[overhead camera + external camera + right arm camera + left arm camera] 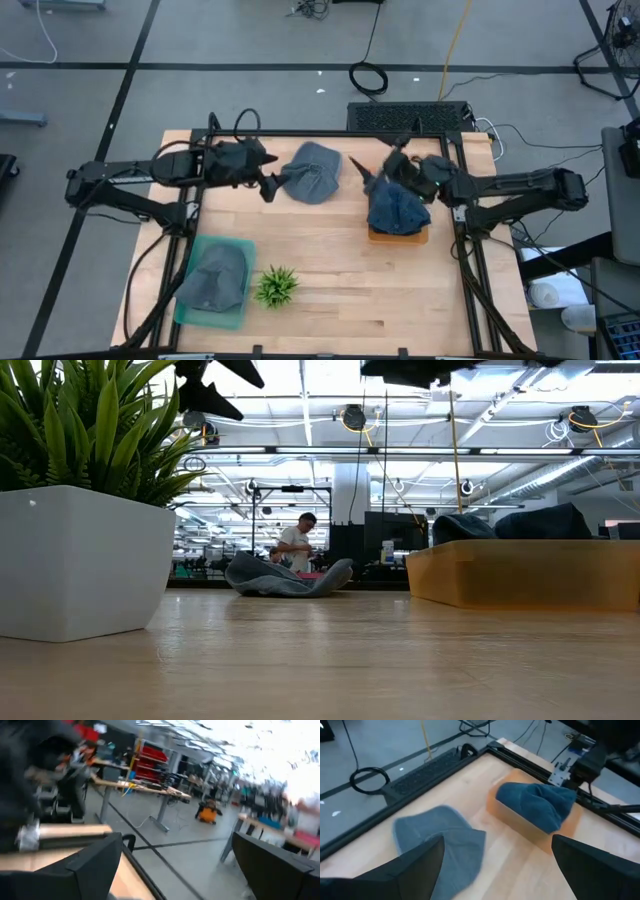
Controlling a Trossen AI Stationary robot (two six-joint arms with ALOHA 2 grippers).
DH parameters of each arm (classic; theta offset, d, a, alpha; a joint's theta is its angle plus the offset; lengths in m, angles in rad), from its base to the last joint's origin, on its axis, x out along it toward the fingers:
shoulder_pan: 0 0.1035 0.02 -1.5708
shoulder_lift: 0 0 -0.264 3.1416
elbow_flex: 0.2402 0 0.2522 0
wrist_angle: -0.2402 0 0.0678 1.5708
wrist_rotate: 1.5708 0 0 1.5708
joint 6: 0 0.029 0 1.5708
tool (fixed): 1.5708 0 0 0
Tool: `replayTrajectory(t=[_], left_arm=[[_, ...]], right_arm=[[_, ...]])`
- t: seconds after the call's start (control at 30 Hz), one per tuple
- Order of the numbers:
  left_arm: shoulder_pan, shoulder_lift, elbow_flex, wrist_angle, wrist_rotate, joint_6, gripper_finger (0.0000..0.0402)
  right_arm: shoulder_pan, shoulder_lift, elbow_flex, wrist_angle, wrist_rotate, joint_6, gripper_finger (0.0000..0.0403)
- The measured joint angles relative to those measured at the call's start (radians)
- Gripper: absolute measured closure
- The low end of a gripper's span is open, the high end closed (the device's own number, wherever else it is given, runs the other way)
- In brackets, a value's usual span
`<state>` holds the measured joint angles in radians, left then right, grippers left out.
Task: Pick & Place hat
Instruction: Put the gray cap into the green bin
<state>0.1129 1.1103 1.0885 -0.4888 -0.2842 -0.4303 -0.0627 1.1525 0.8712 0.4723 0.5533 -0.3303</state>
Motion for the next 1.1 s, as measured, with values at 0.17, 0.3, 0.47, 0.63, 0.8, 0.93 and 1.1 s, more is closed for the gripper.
replayTrajectory(t=[0.17,0.3,0.47,0.63,0.8,0.93,1.1], left_arm=[[0.056,0.000,0.000,0.038,0.023,0.047,0.0027],[0.088,0.000,0.000,0.092,0.023,0.092,0.0027],[0.115,0.000,0.000,0.147,0.026,0.122,0.0027],[0.139,0.000,0.000,0.156,0.086,0.108,0.0027],[0.142,0.000,0.000,0.156,0.105,0.077,0.0027],[0.142,0.000,0.000,0.158,0.105,0.069,0.0027],[0.142,0.000,0.000,0.158,0.113,0.069,0.0027]], right_arm=[[-0.072,0.091,0.155,-0.108,-0.006,0.253,0.0037],[-0.129,0.167,0.292,-0.288,-0.008,0.444,0.0037],[-0.204,0.249,0.441,-0.509,-0.010,0.734,0.0037],[-0.305,0.314,0.539,-0.684,-0.127,0.990,0.0037],[-0.393,0.363,0.547,-0.724,-0.294,1.181,0.0049],[-0.442,0.410,0.547,-0.783,-0.365,1.253,0.0068],[-0.486,0.473,0.547,-0.838,-0.454,1.286,0.0069]])
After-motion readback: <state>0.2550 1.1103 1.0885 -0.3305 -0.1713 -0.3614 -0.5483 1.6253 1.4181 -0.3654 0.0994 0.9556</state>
